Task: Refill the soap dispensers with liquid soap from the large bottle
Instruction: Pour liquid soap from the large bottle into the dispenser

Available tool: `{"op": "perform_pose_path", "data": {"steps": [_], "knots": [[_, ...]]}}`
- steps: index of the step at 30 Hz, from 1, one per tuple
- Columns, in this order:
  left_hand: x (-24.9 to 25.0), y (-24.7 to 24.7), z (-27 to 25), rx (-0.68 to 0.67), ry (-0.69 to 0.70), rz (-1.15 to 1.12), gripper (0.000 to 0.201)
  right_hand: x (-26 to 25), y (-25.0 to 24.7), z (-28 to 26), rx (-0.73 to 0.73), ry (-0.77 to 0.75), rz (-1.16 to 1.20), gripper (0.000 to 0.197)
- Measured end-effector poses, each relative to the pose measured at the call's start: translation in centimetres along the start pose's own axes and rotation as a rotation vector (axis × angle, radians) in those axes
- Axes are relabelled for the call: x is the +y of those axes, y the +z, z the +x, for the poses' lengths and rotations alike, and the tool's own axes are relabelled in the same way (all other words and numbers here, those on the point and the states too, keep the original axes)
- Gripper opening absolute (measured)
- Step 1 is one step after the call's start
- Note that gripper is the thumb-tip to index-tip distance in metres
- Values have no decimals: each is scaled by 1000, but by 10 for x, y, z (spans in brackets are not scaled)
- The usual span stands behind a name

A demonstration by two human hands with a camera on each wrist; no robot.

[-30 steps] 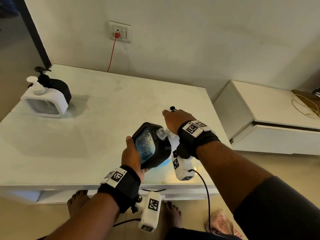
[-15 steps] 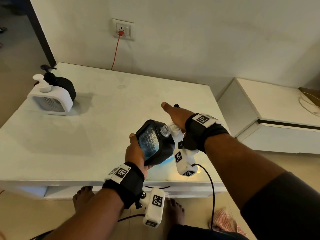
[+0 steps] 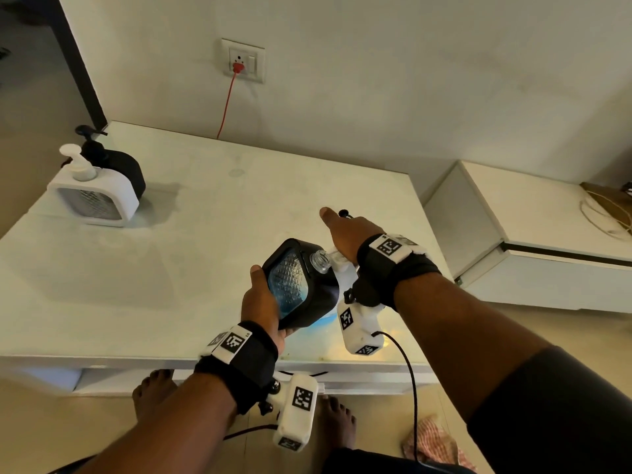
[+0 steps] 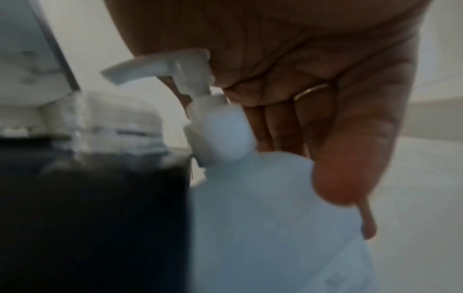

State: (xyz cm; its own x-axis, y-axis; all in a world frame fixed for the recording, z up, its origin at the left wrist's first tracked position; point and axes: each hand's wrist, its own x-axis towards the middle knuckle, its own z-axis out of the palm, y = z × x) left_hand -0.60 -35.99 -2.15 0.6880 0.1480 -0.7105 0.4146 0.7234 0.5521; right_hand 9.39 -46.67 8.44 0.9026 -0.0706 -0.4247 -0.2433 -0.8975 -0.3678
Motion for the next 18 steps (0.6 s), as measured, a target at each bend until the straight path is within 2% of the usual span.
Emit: {"op": "perform_pose_path", "data": {"steps": [3, 6, 11, 15, 18], "knots": [[1, -1, 1, 7, -2, 1, 52, -4, -14, -14, -117, -31, 64, 84], [1, -2, 2, 20, 5, 16, 52, -4, -17, -18, -153, -25, 70, 73], [-1, 0, 4, 25, -1, 2, 52, -2, -5, -2, -69, -29, 20, 66], [-3, -1, 5, 34, 6, 3, 50, 3, 5, 15, -10, -20, -33, 68], [-4, -1, 7, 26, 3, -1, 50, 4, 11, 19, 22, -19, -52, 58]]}}
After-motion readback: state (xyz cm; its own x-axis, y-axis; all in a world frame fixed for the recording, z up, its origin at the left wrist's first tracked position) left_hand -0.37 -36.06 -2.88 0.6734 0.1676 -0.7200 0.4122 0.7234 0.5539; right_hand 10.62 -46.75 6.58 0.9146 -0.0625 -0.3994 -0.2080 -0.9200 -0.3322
